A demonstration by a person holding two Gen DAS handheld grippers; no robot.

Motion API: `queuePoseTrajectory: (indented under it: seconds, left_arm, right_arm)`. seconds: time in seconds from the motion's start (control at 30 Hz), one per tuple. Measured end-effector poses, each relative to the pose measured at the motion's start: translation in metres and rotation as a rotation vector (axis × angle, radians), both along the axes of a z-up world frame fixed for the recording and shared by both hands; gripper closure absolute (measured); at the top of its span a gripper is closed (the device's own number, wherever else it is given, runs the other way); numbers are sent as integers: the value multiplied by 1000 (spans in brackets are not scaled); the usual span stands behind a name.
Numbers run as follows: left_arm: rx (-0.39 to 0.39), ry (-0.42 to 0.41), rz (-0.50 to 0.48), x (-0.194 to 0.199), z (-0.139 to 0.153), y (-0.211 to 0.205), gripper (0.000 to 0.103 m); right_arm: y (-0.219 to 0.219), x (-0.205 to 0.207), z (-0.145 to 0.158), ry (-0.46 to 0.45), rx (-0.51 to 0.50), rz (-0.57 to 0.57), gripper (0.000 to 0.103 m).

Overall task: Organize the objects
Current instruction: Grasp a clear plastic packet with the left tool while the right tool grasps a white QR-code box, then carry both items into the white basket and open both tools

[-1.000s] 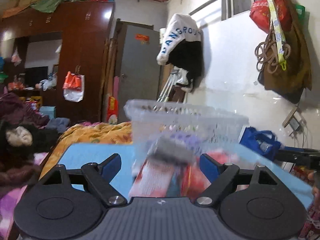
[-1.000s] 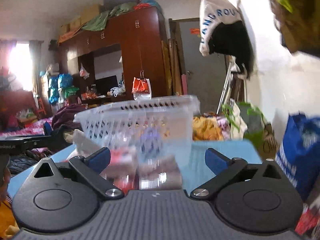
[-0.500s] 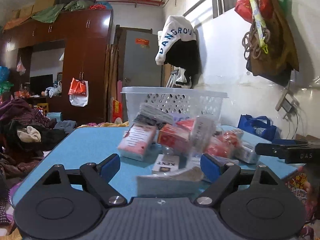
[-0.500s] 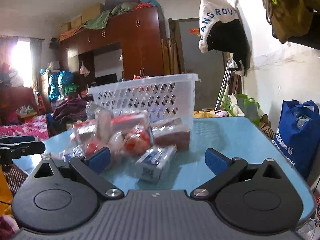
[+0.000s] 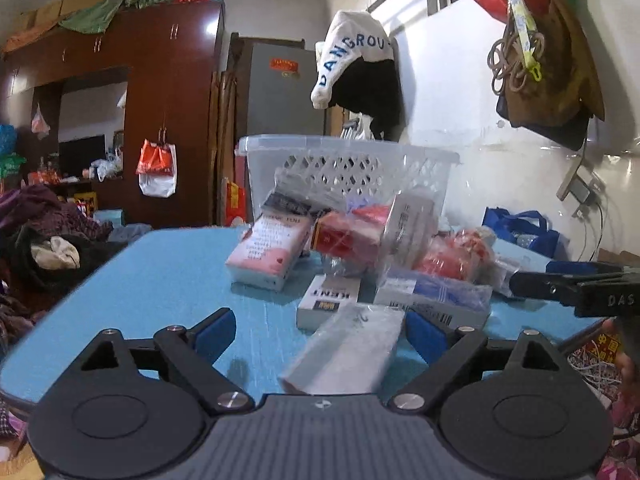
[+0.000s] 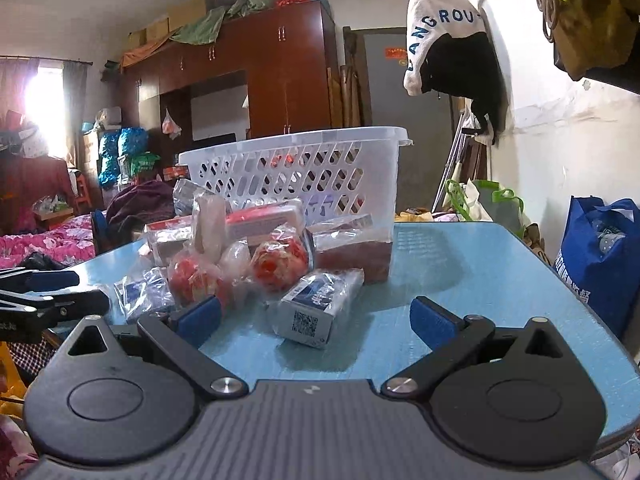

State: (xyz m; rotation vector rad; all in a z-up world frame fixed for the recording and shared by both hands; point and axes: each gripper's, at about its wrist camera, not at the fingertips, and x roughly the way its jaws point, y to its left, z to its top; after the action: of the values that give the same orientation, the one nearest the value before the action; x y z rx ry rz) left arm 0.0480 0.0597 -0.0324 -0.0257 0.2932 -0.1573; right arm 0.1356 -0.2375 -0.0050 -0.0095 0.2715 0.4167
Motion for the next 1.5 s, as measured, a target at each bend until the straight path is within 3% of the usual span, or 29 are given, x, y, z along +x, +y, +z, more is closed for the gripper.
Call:
queuePoseTrajectory:
  seconds: [0.3, 0.4, 0.57, 0.73, 0.97, 1.3, 1.5]
  left_arm:
    - [41, -39, -44, -11, -4, -1, 12]
    - [64, -45, -53, -14, -4, -5, 43]
    - [57, -28, -74, -10, -4, -4, 60]
    - [51, -29, -70, -9, -5, 1, 62]
    - [55, -49, -52, -10, -1, 7, 63]
    - [-16, -86, -6, -4, 17, 29, 63]
    - [-56, -95, 4, 10, 30, 37, 63]
  right_arm:
    - [0, -1, 0, -10, -8, -7, 1]
    - [2, -1, -1, -12, -14, -11, 5]
    - [10, 0, -2, -23, -52, -18, 24]
    - [12, 5, -5, 4, -81, -17, 55]
    - [-1, -6, 6, -65, -84, -66, 58]
    - [-22, -6, 31, -102, 11, -80, 59]
    - [-18, 0, 42, -136, -2, -70, 59]
